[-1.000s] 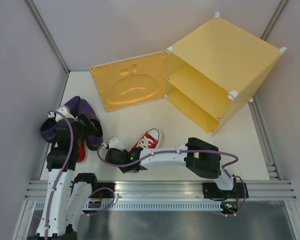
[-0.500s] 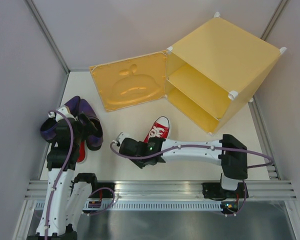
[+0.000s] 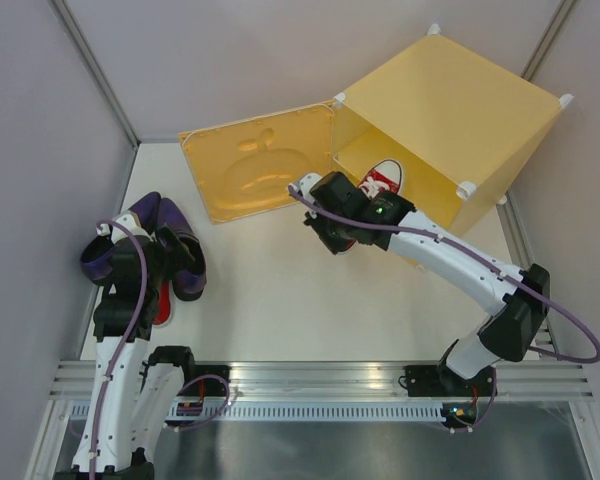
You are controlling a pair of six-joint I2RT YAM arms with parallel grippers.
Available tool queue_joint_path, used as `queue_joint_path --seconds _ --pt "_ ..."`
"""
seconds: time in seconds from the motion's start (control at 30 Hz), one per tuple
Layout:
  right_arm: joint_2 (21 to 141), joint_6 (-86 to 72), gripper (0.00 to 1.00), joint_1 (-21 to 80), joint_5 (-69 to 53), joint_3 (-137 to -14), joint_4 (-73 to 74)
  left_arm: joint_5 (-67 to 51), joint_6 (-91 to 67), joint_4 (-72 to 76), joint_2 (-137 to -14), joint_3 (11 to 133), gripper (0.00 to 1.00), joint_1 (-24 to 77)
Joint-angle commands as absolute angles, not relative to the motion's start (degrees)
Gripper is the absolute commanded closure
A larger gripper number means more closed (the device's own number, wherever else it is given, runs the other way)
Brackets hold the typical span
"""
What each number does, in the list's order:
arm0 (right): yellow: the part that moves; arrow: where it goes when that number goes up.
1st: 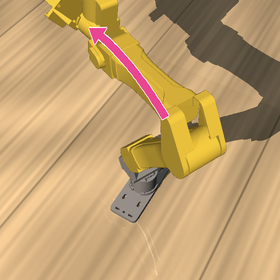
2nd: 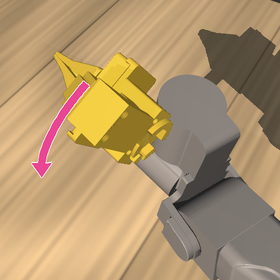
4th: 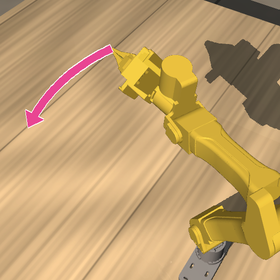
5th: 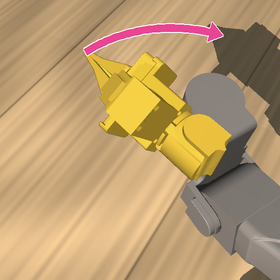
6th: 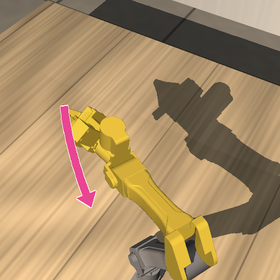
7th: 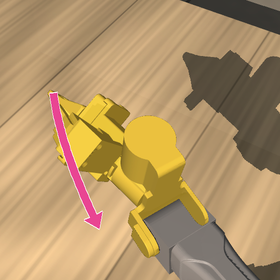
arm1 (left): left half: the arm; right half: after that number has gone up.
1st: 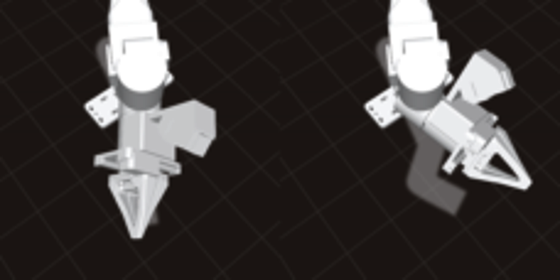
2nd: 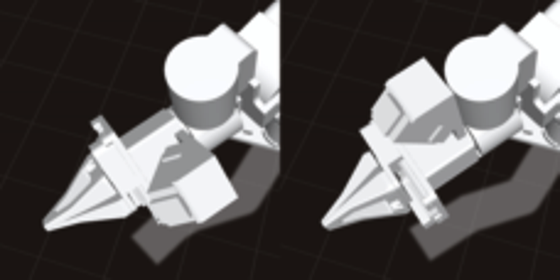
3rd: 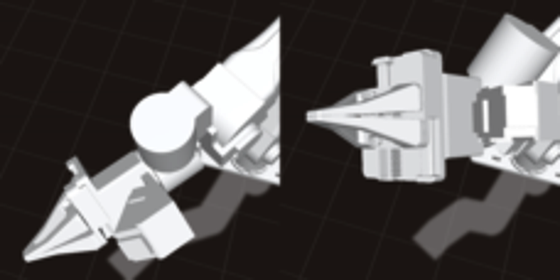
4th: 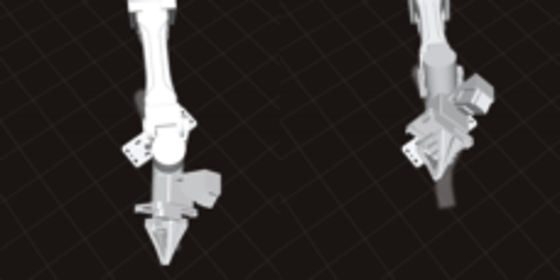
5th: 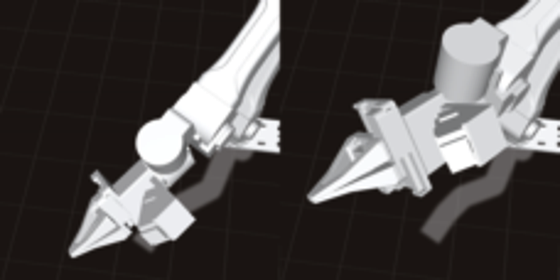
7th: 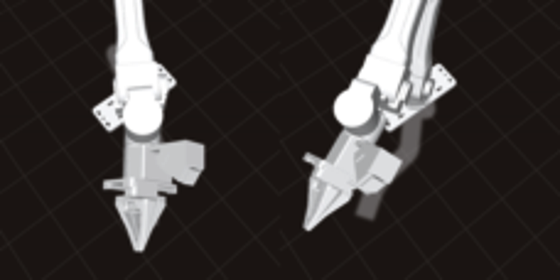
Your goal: Place and organize the shoes in the shoe cabinet
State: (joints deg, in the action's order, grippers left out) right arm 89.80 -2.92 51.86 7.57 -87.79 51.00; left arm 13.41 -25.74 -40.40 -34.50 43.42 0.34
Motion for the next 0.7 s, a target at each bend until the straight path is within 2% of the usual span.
queue_joint_path --seconds 0.0,0.2,0.47,0.57,0.67 --pt "88.8 6.8 0.99 45.5 7.1 -93.3 52.1 13.8 -26.7 -39.8 -34.7 43.5 0.00 0.2" --pt "93.5 11.7 0.99 33.2 6.5 -98.6 54.1 13.6 -26.7 -39.8 -34.9 43.6 0.00 0.2" --pt "98.6 13.0 0.99 27.5 9.4 -100.8 53.3 13.3 -26.6 -39.7 -35.5 43.7 0.00 0.2" --pt "99.8 12.2 0.96 27.2 13.3 -100.7 53.1 13.3 -26.7 -39.8 -35.4 43.7 0.00 0.1" --pt "99.2 11.8 0.87 27.1 14.5 -99.7 52.0 13.1 -26.6 -39.8 -35.5 43.8 0.00 0.1"
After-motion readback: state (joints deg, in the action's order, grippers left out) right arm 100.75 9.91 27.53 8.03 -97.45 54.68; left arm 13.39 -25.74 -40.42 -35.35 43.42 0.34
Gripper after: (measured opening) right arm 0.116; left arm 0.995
